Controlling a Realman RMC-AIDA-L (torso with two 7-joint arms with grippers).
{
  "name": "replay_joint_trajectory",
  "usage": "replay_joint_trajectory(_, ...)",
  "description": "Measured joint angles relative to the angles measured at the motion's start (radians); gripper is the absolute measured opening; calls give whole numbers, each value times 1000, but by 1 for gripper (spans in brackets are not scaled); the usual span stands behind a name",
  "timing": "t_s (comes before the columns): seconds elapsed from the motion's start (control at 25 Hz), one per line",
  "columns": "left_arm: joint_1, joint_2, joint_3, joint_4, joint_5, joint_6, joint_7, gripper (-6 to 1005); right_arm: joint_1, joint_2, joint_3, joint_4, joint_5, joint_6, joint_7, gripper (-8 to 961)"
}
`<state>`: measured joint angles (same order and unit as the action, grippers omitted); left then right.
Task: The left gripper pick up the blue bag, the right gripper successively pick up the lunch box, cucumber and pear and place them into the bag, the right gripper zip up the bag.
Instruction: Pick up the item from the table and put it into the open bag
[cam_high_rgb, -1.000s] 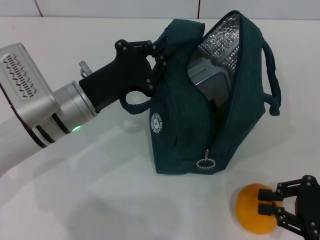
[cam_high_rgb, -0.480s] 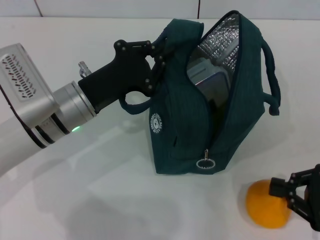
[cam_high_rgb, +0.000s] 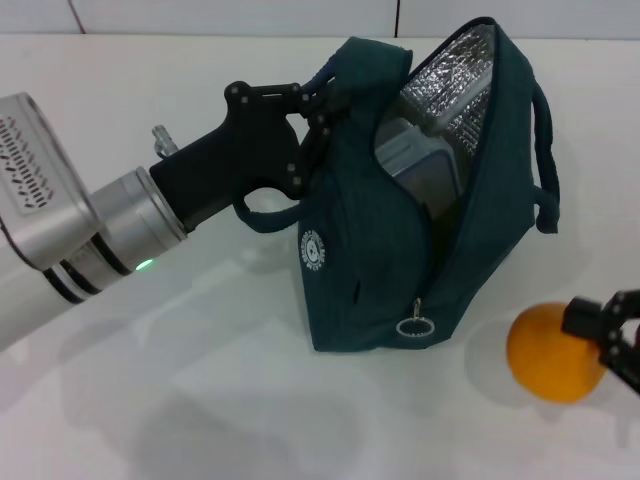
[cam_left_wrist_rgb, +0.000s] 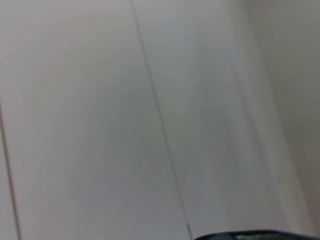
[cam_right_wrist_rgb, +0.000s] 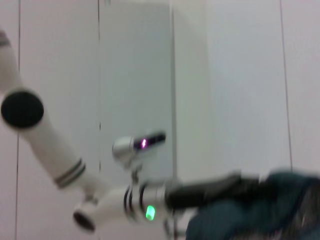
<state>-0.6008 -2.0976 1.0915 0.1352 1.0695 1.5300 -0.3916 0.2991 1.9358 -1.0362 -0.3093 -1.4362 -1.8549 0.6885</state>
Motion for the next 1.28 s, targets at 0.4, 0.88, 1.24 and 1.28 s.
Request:
replay_joint_trajectory(0.4,49,2,100,63,2,43,2,133,77,73,255,-61,39,-155,44,36)
replay_joint_trajectory(0.88,38,0,109,66,-3,34,2,135,319,85,213,-53,74,4,297,36)
replay_joint_trajectory(1.24,29,-1,104,61,-8,32,0,136,370,86,139,-50,75,88,353,34)
replay_joint_trajectory(1.28,28,-1,105,61,-9,32,0,137,370,87,135,-50,74,92,356,33)
